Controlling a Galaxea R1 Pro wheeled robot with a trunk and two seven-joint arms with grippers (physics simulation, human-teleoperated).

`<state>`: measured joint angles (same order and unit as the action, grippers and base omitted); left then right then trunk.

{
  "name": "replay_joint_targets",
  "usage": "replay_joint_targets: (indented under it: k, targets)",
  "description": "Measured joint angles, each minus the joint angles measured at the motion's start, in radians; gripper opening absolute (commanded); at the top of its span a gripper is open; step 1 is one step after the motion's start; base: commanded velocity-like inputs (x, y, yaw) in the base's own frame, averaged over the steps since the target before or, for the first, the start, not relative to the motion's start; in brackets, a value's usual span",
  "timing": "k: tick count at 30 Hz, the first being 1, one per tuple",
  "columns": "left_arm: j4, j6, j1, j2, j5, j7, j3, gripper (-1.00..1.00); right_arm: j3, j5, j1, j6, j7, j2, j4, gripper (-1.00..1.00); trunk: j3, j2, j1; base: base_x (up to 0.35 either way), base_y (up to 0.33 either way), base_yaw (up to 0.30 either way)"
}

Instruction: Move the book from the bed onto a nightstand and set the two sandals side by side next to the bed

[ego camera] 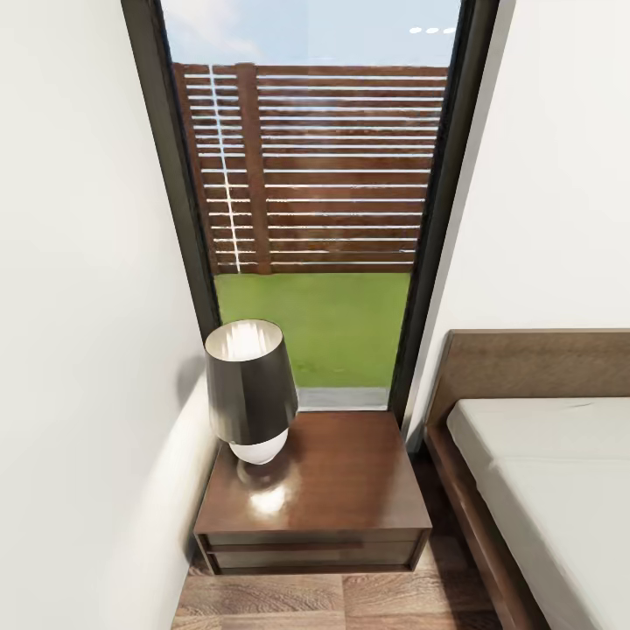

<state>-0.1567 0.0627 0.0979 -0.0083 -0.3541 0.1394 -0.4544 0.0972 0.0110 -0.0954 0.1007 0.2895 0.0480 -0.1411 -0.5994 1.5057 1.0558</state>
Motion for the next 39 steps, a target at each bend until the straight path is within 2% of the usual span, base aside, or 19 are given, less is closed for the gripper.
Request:
replay_joint_targets:
  k: [8, 16, 18, 19, 22, 23, 25, 26, 29, 35, 39]
  targets:
    - [0.0, 0.005, 0.014, 0.0, -0.005, -0.004, 0.005, 1.0, 0.0, 0.0, 0.0, -0.001, -0.001, 0.009, -0.033, 1.0, 0.0, 0.0, 0.0, 0.0, 0.0, 0.0]
    - [-0.001, 0.059, 0.019, -0.002, -0.022, -0.004, 0.011, 1.0, -0.02, 0.001, -0.001, -0.006, -0.002, 0.026, -0.066, 1.0, 0.0, 0.0, 0.0, 0.0, 0.0, 0.0]
    - [-0.001, 0.076, 0.02, -0.002, -0.044, -0.004, 0.013, 1.0, -0.037, 0.001, -0.001, -0.015, -0.002, 0.029, -0.07, 1.0, 0.0, 0.0, 0.0, 0.0, 0.0, 0.0]
    - [-0.001, 0.076, 0.02, -0.002, -0.044, -0.004, 0.013, 1.0, -0.037, 0.001, -0.001, -0.015, -0.002, 0.029, -0.07, 1.0, 0.0, 0.0, 0.0, 0.0, 0.0, 0.0]
    - [0.0, 0.093, 0.02, 0.0, -0.105, -0.005, 0.014, 1.0, -0.06, 0.001, -0.001, -0.026, -0.001, 0.033, -0.074, 1.0, 0.0, 0.0, 0.0, 0.0, 0.0, 0.0]
    - [0.0, 0.094, 0.02, 0.0, -0.106, -0.005, 0.014, 1.0, -0.06, 0.001, -0.001, -0.026, -0.001, 0.033, -0.074, 1.0, 0.0, 0.0, 0.0, 0.0, 0.0, 0.0]
    - [0.001, 0.101, 0.021, 0.002, -0.156, -0.006, 0.014, 1.0, -0.07, 0.002, -0.001, -0.031, -0.001, 0.035, -0.074, 1.0, 0.0, 0.0, 0.0, 0.0, 0.0, 0.0]
    - [0.001, 0.101, 0.021, 0.002, -0.157, -0.006, 0.014, 1.0, -0.07, 0.002, -0.001, -0.031, -0.001, 0.035, -0.074, 1.0, 0.0, 0.0, 0.0, 0.0, 0.0, 0.0]
    - [0.001, 0.106, 0.021, 0.004, -0.214, -0.006, 0.013, 1.0, -0.078, 0.002, -0.001, -0.036, -0.002, 0.04, -0.075, 1.0, 0.0, 0.0, 0.0, 0.0, 0.0, 0.0]
    - [0.001, 0.106, 0.025, 0.007, -0.251, -0.007, 0.012, 1.0, -0.082, 0.001, -0.002, -0.04, -0.003, 0.049, -0.078, 1.0, 0.0, 0.0, 0.0, 0.0, 0.0, 0.0]
    - [0.001, 0.103, 0.033, 0.008, -0.26, -0.008, 0.009, 1.0, -0.083, 0.0, -0.003, -0.043, -0.004, 0.053, -0.083, 1.0, 0.0, 0.0, 0.0, 0.0, 0.0, 0.0]
